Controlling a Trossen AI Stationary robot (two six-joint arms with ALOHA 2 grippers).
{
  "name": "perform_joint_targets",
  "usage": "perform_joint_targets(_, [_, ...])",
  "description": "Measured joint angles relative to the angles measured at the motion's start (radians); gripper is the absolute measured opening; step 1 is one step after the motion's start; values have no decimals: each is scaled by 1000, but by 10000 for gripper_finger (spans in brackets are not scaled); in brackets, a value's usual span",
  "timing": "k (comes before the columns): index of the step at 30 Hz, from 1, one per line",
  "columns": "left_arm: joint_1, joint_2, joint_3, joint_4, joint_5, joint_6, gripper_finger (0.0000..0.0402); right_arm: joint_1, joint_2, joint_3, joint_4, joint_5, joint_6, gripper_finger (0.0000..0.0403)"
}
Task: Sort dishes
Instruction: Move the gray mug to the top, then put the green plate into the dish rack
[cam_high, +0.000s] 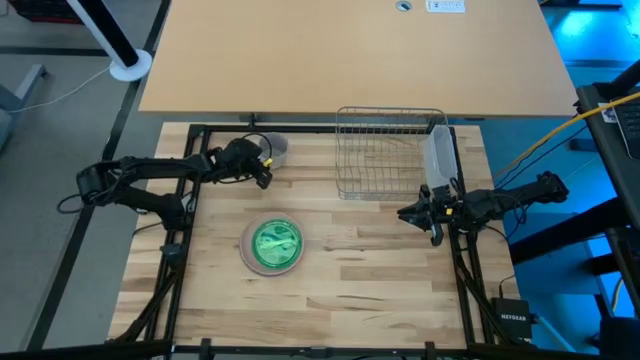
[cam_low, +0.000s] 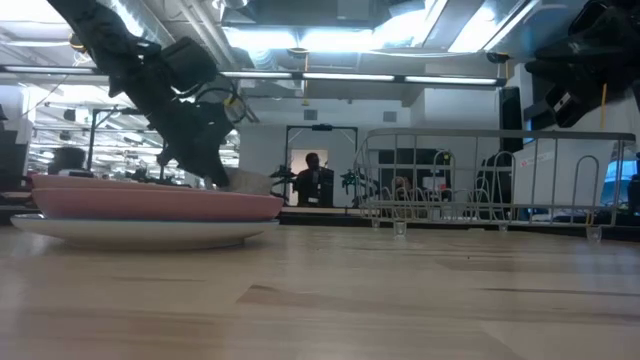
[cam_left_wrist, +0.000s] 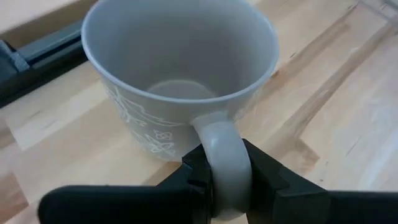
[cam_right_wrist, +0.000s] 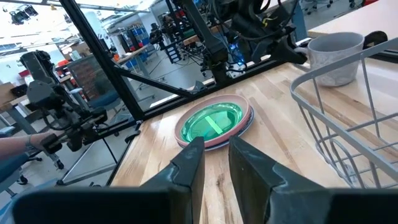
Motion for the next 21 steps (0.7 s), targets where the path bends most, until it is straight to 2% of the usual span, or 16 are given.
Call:
perform_joint_targets(6, [19,0,-18,23,-1,8,46,0,0,0,0,1,-21,78])
perform_joint_targets(14, [19,0,-19,13,-7,-120,159,0,0,0,0,1,-21,78])
perform_joint_targets(17, [19,0,-19,6,-6,-151,182,0,0,0,0,1,-21,78])
perform_joint_targets(21, [19,-1,-19,-11,8,-183,193,0,0,0,0,0,-21,78])
